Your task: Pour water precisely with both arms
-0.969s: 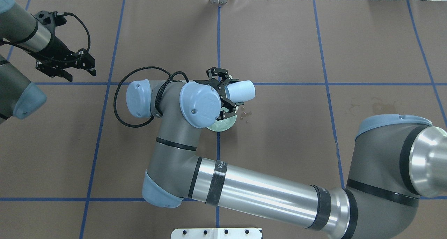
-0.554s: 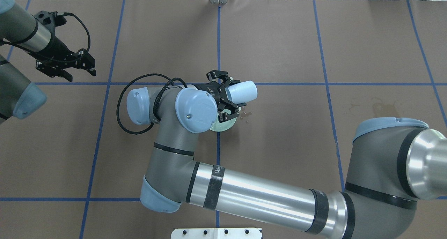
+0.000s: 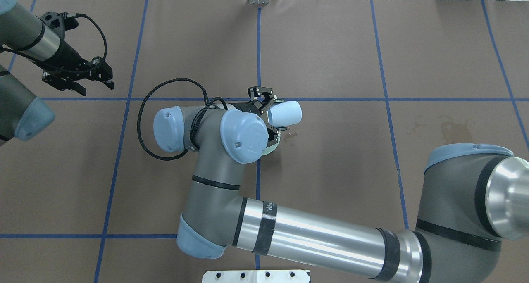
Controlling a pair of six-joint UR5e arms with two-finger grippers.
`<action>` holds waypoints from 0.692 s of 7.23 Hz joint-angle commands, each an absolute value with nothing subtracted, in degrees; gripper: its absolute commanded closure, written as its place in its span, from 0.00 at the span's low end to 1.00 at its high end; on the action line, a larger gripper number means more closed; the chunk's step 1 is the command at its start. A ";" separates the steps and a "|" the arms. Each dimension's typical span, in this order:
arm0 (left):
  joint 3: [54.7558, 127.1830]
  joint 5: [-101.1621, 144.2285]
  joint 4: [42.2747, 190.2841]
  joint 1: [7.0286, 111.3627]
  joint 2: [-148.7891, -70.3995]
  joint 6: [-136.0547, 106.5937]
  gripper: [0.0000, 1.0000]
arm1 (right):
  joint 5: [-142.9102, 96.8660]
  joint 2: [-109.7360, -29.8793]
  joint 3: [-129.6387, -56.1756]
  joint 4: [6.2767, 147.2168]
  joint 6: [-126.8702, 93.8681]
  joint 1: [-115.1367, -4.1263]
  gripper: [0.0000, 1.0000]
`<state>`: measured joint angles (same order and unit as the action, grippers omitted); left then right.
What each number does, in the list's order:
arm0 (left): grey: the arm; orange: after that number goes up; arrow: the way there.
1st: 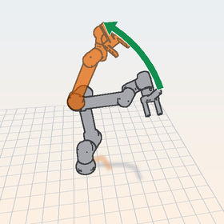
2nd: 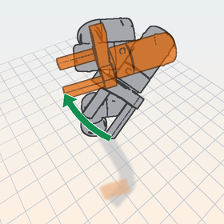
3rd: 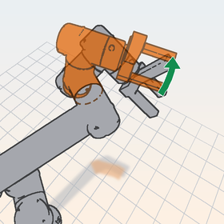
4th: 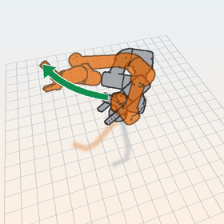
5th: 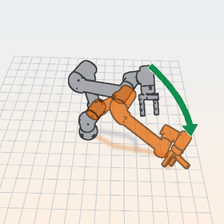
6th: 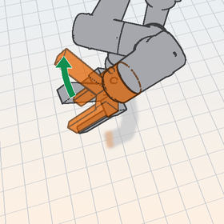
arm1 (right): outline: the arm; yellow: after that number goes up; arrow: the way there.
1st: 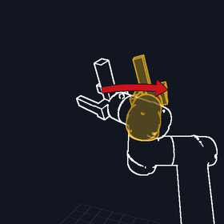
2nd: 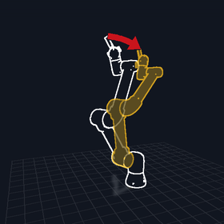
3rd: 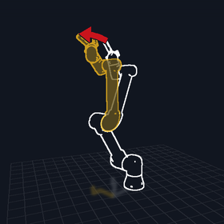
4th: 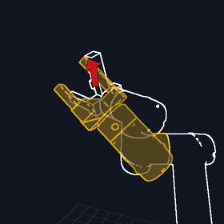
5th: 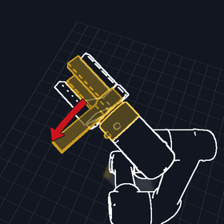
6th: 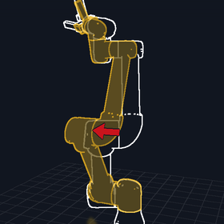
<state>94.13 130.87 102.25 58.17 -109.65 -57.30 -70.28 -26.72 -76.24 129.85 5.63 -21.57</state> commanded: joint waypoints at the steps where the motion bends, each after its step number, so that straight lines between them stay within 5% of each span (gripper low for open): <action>1: 94.66 130.87 102.22 58.18 -109.69 -57.57 0.19 | -82.09 -34.42 -88.53 124.73 -4.54 -27.12 1.00; 3: 95.27 130.87 102.04 58.18 -109.69 -57.66 0.19 | -88.83 -48.69 -106.09 117.93 -19.35 -32.14 1.00; 5: 95.62 130.87 101.87 58.18 -109.77 -57.66 0.19 | -95.79 -64.18 -110.72 98.86 -27.39 -37.16 1.00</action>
